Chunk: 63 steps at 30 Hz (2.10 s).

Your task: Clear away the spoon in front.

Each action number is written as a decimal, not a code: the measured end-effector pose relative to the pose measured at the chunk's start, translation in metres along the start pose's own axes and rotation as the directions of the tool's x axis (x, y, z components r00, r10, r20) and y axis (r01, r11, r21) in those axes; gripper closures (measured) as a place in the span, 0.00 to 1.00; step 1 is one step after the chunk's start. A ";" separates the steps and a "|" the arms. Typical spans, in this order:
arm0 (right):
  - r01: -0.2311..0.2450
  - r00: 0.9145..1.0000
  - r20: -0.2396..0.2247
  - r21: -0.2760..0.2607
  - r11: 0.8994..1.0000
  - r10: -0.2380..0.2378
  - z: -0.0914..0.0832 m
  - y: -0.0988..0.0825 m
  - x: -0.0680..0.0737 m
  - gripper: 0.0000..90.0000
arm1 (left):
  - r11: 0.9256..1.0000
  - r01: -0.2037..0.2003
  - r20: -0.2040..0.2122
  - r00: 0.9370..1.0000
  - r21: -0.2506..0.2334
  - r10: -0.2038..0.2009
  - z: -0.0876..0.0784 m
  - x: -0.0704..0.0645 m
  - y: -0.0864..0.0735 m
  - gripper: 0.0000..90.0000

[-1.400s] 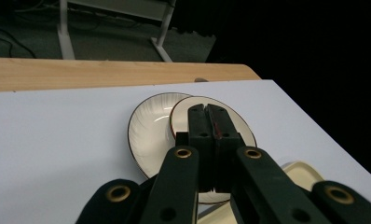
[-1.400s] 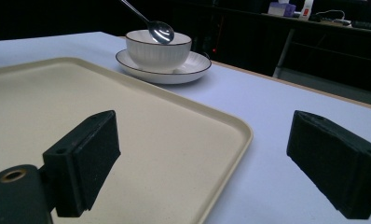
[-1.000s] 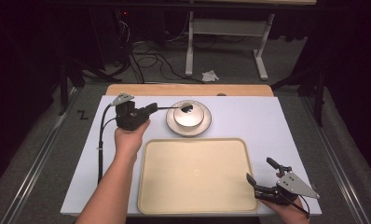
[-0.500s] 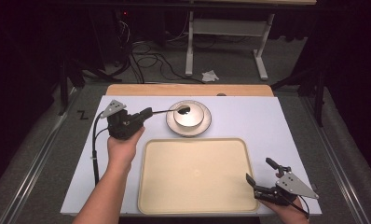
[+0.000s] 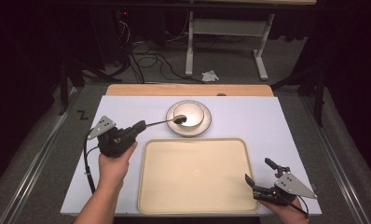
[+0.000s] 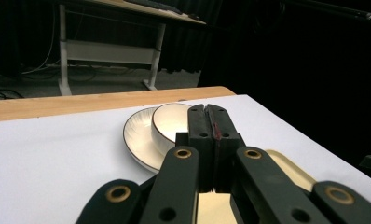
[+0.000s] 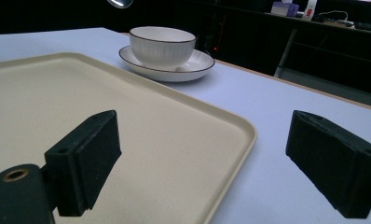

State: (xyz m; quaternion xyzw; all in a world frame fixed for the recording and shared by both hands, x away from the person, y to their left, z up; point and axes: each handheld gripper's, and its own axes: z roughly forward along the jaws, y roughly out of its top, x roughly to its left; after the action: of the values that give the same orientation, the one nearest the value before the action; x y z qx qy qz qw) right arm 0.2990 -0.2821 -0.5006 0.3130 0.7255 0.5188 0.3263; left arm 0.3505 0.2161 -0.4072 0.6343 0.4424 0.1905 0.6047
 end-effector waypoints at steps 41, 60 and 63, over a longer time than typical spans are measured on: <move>0.015 1.000 -0.008 0.007 1.000 -0.015 0.002 0.000 0.000 0.12 | 0.981 0.187 0.137 0.972 0.046 -0.192 -0.051 -0.019 -0.104 1.00; 0.007 1.000 0.001 0.022 1.000 -0.007 0.002 -0.001 0.000 0.13 | 0.956 0.244 0.190 0.943 0.164 -0.273 -0.023 -0.015 -0.123 1.00; 0.019 1.000 -0.004 0.022 1.000 -0.019 0.002 -0.001 0.000 0.13 | 0.951 0.255 0.175 0.942 0.177 -0.285 -0.021 -0.015 -0.125 0.99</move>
State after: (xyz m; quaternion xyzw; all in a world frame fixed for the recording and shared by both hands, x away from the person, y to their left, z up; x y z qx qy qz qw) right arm 0.3007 -0.2809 -0.5025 0.3089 0.7348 0.5081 0.3264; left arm 0.2844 0.2015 -0.5158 0.6274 0.4759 0.0070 0.6163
